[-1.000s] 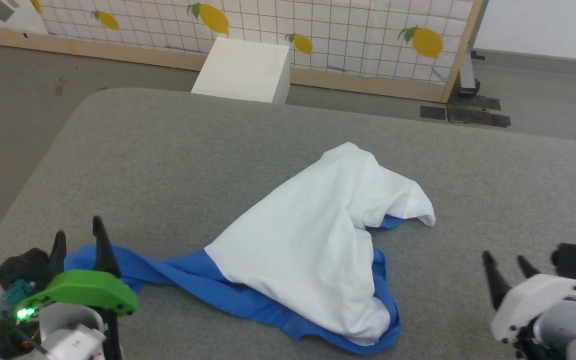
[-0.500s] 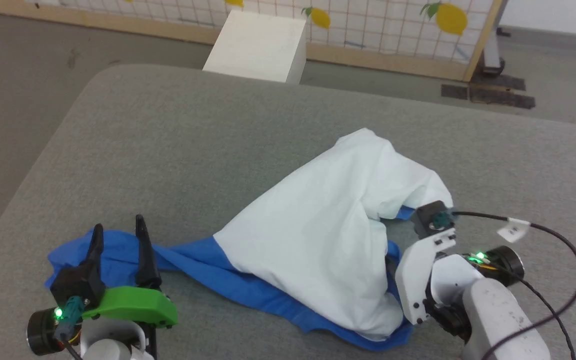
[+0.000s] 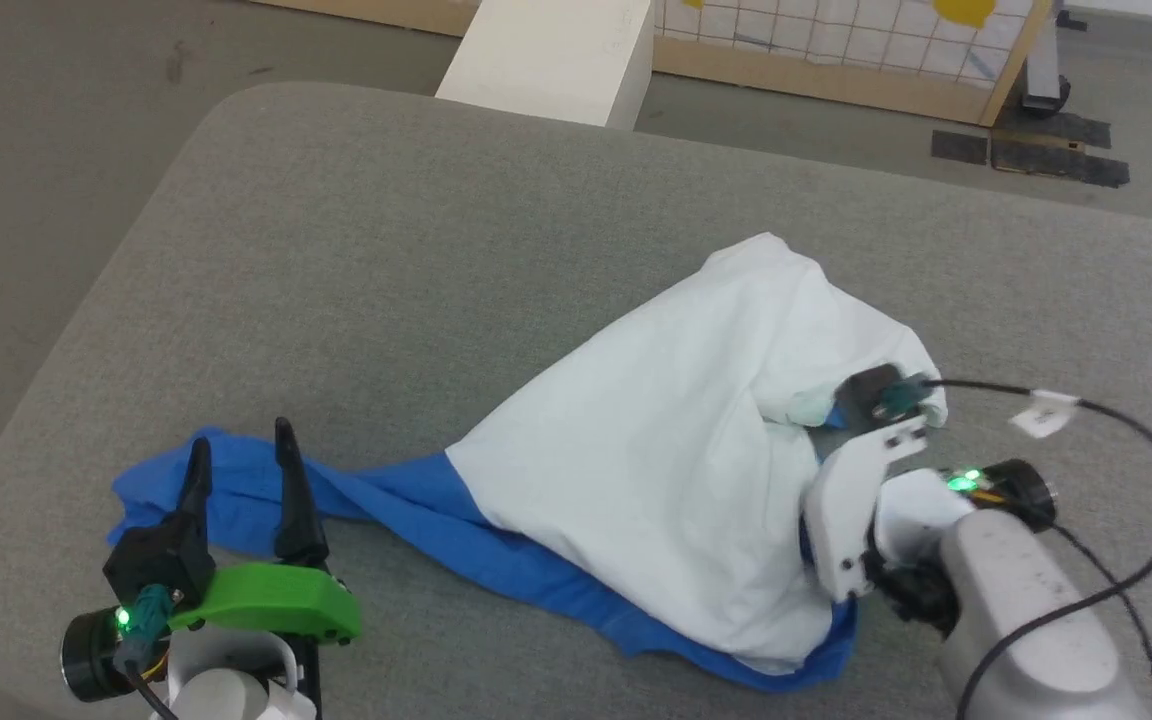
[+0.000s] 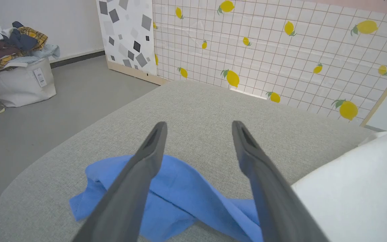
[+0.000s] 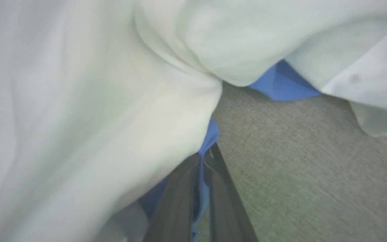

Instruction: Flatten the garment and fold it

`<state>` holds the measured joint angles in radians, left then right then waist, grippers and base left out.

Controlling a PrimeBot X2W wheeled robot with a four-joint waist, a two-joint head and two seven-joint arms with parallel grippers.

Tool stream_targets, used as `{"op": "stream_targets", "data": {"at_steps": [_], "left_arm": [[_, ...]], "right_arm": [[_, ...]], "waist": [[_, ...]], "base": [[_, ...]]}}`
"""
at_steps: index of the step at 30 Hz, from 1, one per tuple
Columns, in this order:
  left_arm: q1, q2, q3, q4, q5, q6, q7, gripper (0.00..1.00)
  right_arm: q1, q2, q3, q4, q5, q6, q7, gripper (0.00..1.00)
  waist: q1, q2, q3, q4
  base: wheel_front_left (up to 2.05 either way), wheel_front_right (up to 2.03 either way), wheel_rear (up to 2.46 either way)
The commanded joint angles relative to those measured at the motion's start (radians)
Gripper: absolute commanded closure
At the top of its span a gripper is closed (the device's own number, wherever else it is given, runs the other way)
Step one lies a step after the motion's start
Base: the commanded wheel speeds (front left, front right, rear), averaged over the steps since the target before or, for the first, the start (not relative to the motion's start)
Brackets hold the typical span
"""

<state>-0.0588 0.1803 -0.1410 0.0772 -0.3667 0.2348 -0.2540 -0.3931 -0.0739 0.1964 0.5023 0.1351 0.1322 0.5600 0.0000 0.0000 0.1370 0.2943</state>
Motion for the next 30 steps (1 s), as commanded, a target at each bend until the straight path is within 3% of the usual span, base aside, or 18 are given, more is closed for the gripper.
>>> {"op": "stream_targets", "data": {"at_steps": [1,5,11,15,20,21,22,30], "left_arm": [[-0.012,-0.008,0.008,0.004,0.012,-0.01,-0.008,0.0],[-0.005,-0.014,0.026,0.009,0.019,-0.022,-0.008,0.0],[0.004,-0.025,0.045,0.022,0.024,-0.037,-0.008,0.0],[0.008,-0.033,0.054,0.031,0.023,-0.049,-0.008,0.0],[0.006,-0.043,0.062,0.041,0.023,-0.059,-0.008,0.0],[0.006,-0.044,0.062,0.045,0.021,-0.062,-0.008,0.0],[0.005,-0.045,0.063,0.049,0.021,-0.064,-0.008,0.0],[-0.048,-0.074,0.017,0.071,-0.031,-0.116,0.057,0.0]], "right_arm": [[0.0,-0.021,-0.036,-0.023,0.027,-0.002,-0.023,1.0],[0.002,-0.073,-0.17,-0.129,0.065,-0.002,-0.067,1.0],[0.077,-0.118,-0.46,-0.27,0.05,-0.002,-0.051,1.0],[0.164,-0.087,-0.639,-0.307,0.003,-0.002,-0.003,1.0],[0.24,-0.019,-0.718,-0.291,-0.026,-0.002,0.045,1.0],[0.245,-0.011,-0.72,-0.289,-0.024,-0.002,0.039,0.26],[0.247,-0.004,-0.721,-0.293,-0.022,-0.002,0.019,0.0],[0.302,0.022,-0.768,-0.403,0.067,-0.002,-0.178,0.0]], "waist": [[0.0,0.0,-0.024,-0.027],[0.0,0.0,-0.05,-0.069],[0.0,0.0,-0.074,-0.128],[0.0,0.0,-0.075,-0.161],[0.0,0.0,-0.068,-0.191],[0.0,0.0,-0.067,-0.194],[0.0,0.0,-0.067,-0.197],[0.0,0.0,-0.076,-0.197]], "base": [[0.0,0.0,0.0],[0.0,0.0,0.0],[0.0,0.0,0.0],[0.0,0.0,0.0],[0.0,0.0,0.0],[0.0,0.0,0.0],[0.0,0.0,0.0],[0.0,0.0,0.0]]}}
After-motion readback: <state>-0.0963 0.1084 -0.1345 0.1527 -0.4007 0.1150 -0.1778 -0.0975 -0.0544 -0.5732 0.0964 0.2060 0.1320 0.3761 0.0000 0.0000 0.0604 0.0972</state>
